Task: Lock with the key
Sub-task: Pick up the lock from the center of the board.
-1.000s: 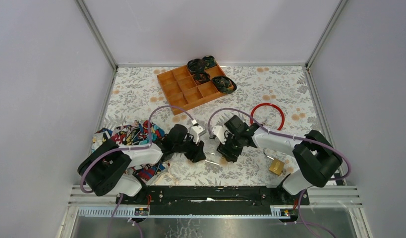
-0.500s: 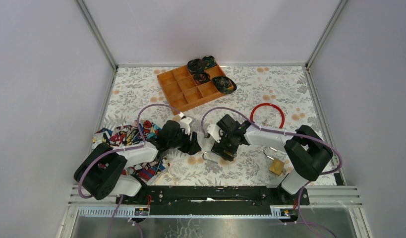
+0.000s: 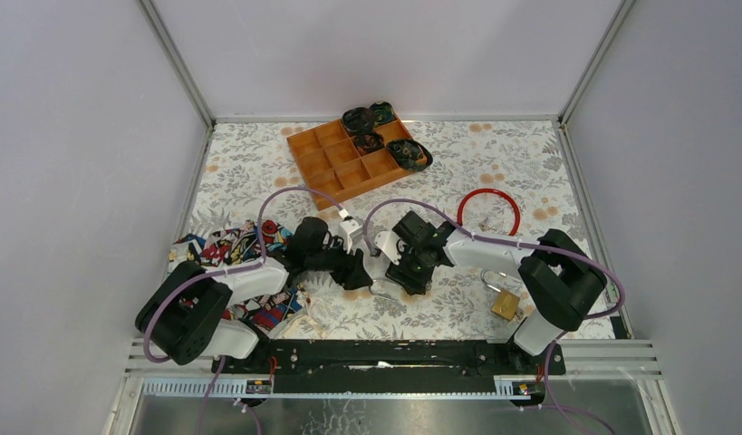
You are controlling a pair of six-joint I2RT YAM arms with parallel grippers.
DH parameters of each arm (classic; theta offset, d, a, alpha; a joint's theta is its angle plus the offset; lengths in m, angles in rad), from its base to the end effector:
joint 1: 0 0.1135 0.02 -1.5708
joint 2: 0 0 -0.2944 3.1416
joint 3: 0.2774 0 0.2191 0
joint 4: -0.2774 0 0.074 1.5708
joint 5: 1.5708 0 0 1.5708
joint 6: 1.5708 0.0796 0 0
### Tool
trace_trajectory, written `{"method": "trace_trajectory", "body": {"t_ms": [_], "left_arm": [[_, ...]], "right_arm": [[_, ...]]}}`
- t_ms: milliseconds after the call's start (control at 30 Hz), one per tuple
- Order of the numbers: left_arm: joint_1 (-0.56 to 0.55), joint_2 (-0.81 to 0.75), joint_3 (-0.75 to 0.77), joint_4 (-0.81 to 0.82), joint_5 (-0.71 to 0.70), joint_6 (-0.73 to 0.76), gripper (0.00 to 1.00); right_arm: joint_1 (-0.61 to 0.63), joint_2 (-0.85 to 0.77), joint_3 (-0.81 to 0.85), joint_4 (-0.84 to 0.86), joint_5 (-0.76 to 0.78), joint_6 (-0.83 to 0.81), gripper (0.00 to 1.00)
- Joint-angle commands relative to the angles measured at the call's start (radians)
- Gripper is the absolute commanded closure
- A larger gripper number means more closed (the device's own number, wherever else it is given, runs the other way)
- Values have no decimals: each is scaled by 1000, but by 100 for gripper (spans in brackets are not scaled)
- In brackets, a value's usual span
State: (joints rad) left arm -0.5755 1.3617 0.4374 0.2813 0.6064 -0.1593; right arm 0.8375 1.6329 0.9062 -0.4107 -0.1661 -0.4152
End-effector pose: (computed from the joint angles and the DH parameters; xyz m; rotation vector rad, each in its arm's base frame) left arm 0.1811 -0.1716 0.1858 0.8140 2.1407 -1.0673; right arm 0.1908 0.2315 0.1738 -1.6417 2.1837 0.3484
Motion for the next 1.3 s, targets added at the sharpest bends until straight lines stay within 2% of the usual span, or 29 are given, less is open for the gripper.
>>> {"method": "trace_trajectory", "body": {"t_ms": [0, 100, 300, 467, 567, 700, 800, 967, 1067, 1100, 1200, 1267], "left_arm": [[5, 43, 40, 18, 158, 185, 36], [15, 74, 60, 15, 88, 199, 34], [33, 107, 43, 21, 263, 258, 34], [1, 146, 21, 160, 204, 281, 31], [-3, 183, 31, 217, 177, 386, 30], [-9, 225, 77, 142, 225, 534, 32], [-29, 255, 115, 30, 288, 648, 37], [-62, 285, 126, 73, 307, 618, 56], [-64, 293, 129, 28, 342, 679, 67], [-64, 293, 133, -16, 361, 723, 71], [-64, 283, 141, -80, 384, 779, 100], [-63, 265, 145, -48, 371, 724, 100]], "right_arm": [[-10, 2, 26, -96, -154, 23, 86], [-46, -8, 19, -92, -212, 55, 89], [-126, -70, -3, -62, -342, 98, 90], [-145, -73, -27, -35, -412, 123, 91], [-162, -80, -30, -21, -446, 137, 91], [-177, -80, -34, -20, -467, 141, 92], [-179, -84, -42, -8, -476, 143, 92], [-180, -84, -48, 4, -480, 150, 92], [-184, -86, -46, 3, -485, 147, 92], [-185, -86, -45, 2, -488, 147, 92], [-191, -90, -35, -4, -495, 147, 92], [-195, -92, -18, -17, -503, 148, 85]]}}
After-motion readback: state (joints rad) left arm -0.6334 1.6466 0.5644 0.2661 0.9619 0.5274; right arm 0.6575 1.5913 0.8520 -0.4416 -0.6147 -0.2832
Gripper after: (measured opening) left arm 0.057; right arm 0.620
